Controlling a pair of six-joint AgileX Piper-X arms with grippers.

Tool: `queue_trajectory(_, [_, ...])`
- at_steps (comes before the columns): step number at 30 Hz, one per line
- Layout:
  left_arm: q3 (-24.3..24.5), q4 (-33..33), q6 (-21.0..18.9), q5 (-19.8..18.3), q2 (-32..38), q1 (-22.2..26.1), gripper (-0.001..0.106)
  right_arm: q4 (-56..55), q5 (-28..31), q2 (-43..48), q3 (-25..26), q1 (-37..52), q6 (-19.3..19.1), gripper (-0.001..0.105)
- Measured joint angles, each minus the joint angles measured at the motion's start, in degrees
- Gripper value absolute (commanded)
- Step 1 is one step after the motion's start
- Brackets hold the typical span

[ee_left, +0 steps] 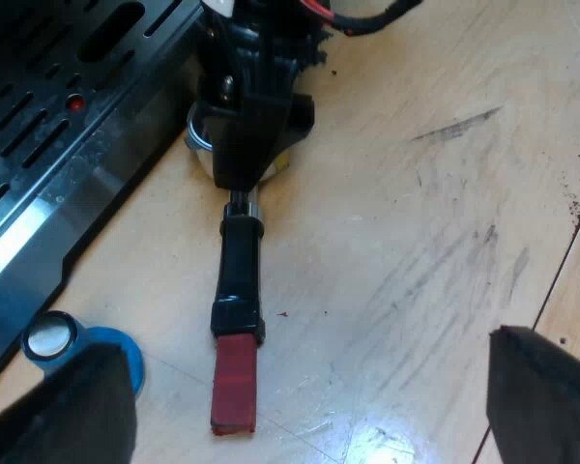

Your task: Put the handle in the coffee machine

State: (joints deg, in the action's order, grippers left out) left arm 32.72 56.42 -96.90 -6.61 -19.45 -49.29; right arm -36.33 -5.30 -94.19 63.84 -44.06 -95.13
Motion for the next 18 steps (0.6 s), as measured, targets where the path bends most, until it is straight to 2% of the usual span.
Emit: queue_trajectory(18, [0.0, 0.0, 0.0, 0.0, 0.0, 0.0, 0.075, -0.11, -0.52, -1.02, 0.08, 0.17, 0.0, 0.087])
